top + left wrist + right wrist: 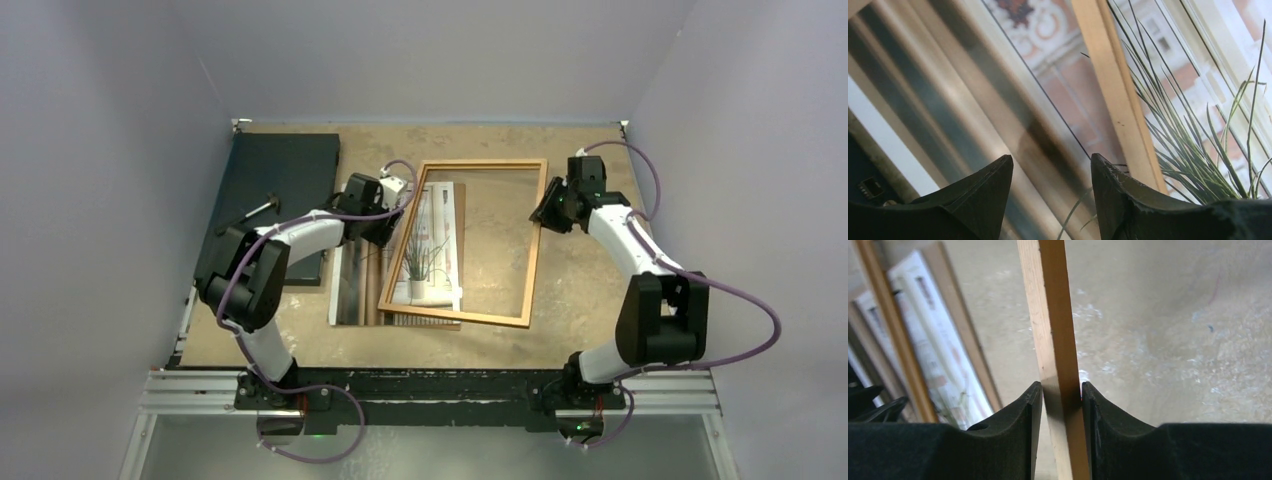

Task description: Put the photo into the frame

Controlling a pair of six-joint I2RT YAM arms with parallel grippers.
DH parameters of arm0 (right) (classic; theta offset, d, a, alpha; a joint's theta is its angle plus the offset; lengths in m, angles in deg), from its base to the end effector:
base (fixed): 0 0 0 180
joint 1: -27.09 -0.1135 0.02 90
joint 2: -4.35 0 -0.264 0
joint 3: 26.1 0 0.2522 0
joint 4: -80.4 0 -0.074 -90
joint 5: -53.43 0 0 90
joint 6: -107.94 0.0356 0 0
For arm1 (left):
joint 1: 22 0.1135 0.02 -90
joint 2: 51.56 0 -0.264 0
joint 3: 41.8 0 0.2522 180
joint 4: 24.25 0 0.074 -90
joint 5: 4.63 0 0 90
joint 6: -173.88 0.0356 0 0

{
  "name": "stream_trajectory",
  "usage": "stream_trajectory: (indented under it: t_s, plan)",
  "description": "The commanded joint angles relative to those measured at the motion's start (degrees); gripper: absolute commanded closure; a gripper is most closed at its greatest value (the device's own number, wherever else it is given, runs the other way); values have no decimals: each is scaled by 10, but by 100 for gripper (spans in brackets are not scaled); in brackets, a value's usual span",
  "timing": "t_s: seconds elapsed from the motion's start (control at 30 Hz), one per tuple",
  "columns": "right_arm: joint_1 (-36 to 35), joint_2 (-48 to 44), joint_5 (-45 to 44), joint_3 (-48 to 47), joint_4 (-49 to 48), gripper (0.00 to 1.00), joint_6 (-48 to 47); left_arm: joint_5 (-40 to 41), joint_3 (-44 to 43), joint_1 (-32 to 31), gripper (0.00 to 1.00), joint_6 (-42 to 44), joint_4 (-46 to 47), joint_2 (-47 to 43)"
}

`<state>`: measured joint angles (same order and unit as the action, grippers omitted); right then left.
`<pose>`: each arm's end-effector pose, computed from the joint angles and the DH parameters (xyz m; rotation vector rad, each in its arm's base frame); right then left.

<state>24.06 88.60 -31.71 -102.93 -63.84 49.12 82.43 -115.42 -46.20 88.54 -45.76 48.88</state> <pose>0.3229 0.0201 0.2687 0.5307 2.2945 0.3953 0.3329 -0.1516 0.1775 0.6271 2.3420 -0.2179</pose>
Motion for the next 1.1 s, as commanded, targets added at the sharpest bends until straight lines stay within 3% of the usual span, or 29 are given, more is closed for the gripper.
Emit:
stream_trajectory:
  t_s: [0.0, 0.37, 0.5, 0.73, 0.8, 0.83, 1.07]
  plan:
    - [5, 9, -39, 37, -39, 62, -9, 28, 9, -20, 43, 33, 24, 13]
    - [5, 34, -106, 45, -57, 57, -8, 51, 19, -40, 45, 55, 25, 13]
    - [-18, 6, -171, 38, -67, 44, -1, 34, -6, -38, 44, 45, -21, 4]
    - [-172, 44, -246, -60, -18, 27, 39, -68, -122, 34, 31, -3, -131, -23]
    - [-220, 75, -261, -95, -9, 5, 59, -98, -154, 71, 29, -15, -155, -29]
    - [-240, 93, -258, -111, -11, 2, 68, -105, -163, 87, 29, -19, -161, -33]
    - [-352, 262, -254, -265, 9, 4, 103, -116, -182, 152, 28, -26, -199, -57]
